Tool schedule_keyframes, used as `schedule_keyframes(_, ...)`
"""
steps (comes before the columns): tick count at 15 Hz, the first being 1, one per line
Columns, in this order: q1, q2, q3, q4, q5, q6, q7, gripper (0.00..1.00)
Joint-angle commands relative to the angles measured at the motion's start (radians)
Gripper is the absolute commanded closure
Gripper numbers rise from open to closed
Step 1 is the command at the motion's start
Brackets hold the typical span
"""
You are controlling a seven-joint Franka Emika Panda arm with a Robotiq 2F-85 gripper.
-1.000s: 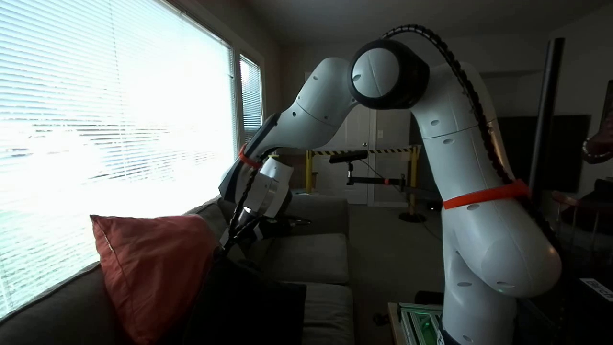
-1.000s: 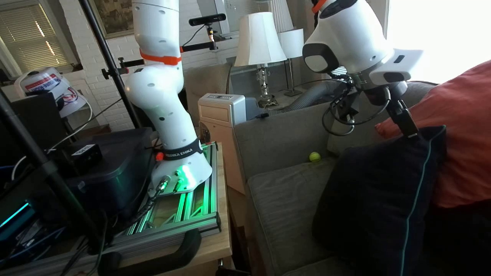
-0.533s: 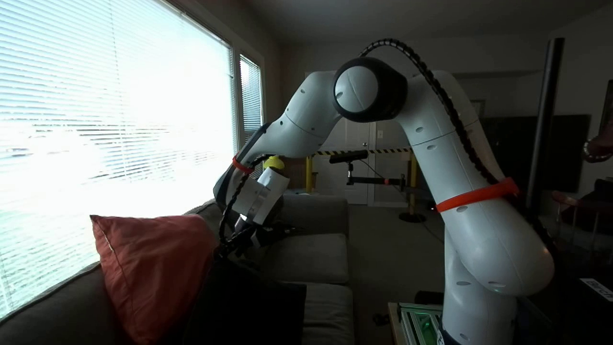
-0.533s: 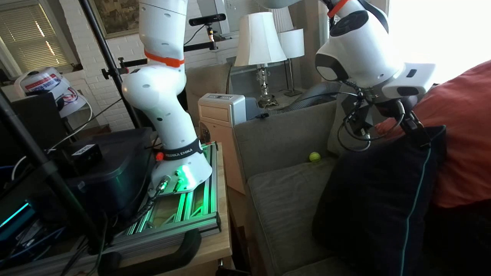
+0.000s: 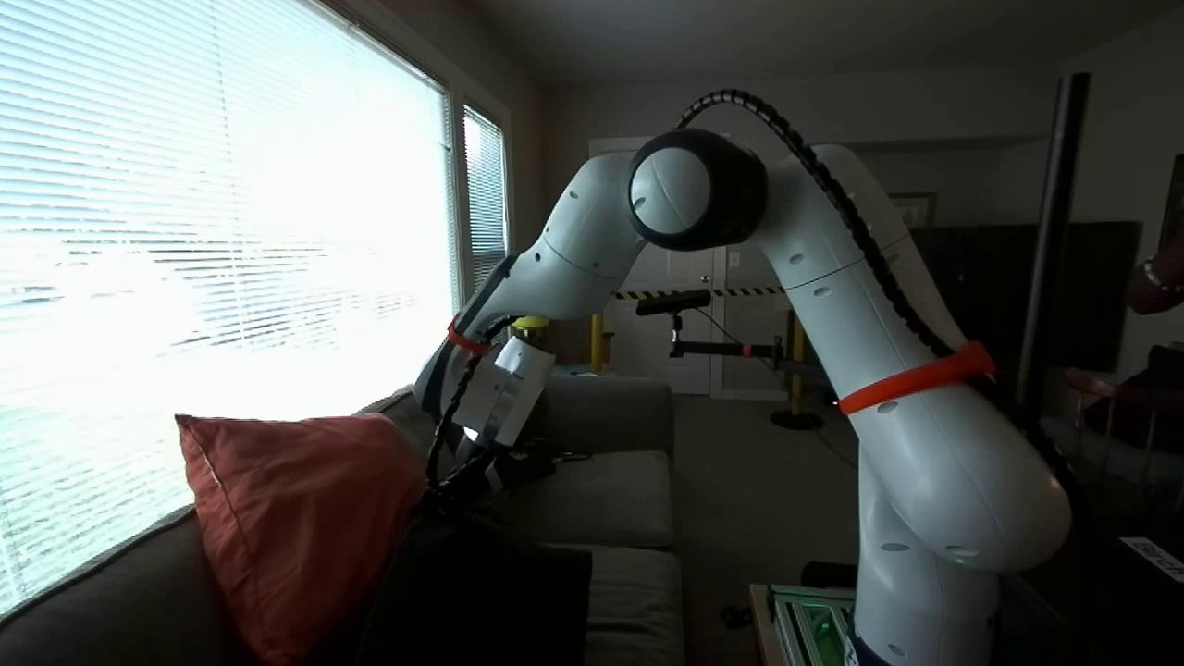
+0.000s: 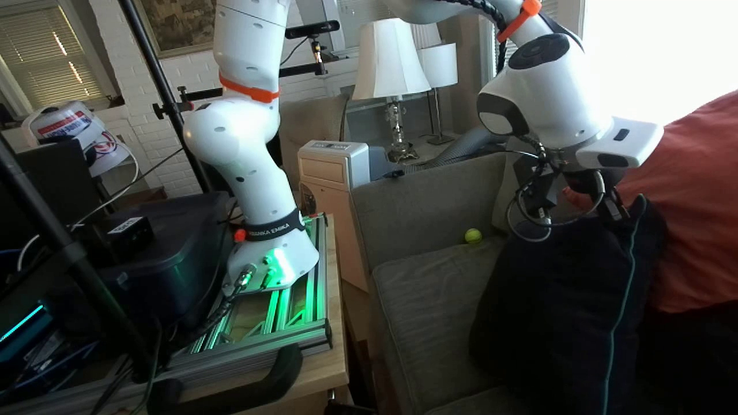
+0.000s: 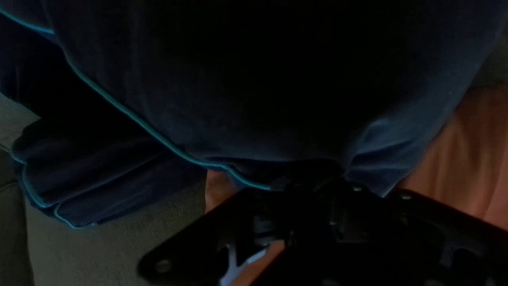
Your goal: Move the blue and orange pillow to the left
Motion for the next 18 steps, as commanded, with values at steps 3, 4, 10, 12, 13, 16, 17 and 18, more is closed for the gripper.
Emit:
schedule_keyframes(3, -0.008, -0.083, -0.049, -0.047, -0.393, -0.255, 0.326, 0.99)
schedule_keyframes(4, -0.025, -0.104, -0.032, -0.046, -0.437, -0.288, 0.356, 0.99)
schedule_keyframes(10, -0.089, -0.202, 0.042, -0.039, -0.555, -0.505, 0.439, 0.99)
schedule_keyframes(12, -0.093, -0.236, 0.051, -0.044, -0.562, -0.600, 0.448, 0.99)
schedule_keyframes(13, -0.094, -0.254, 0.053, -0.049, -0.562, -0.644, 0.446, 0.99)
schedule_keyframes(16, -0.085, -0.302, 0.053, -0.063, -0.562, -0.750, 0.433, 0.99)
schedule_keyframes(17, -0.081, -0.314, 0.054, -0.065, -0.559, -0.779, 0.427, 0.99)
schedule_keyframes(18, -0.077, -0.324, 0.055, -0.069, -0.555, -0.799, 0.423, 0.99)
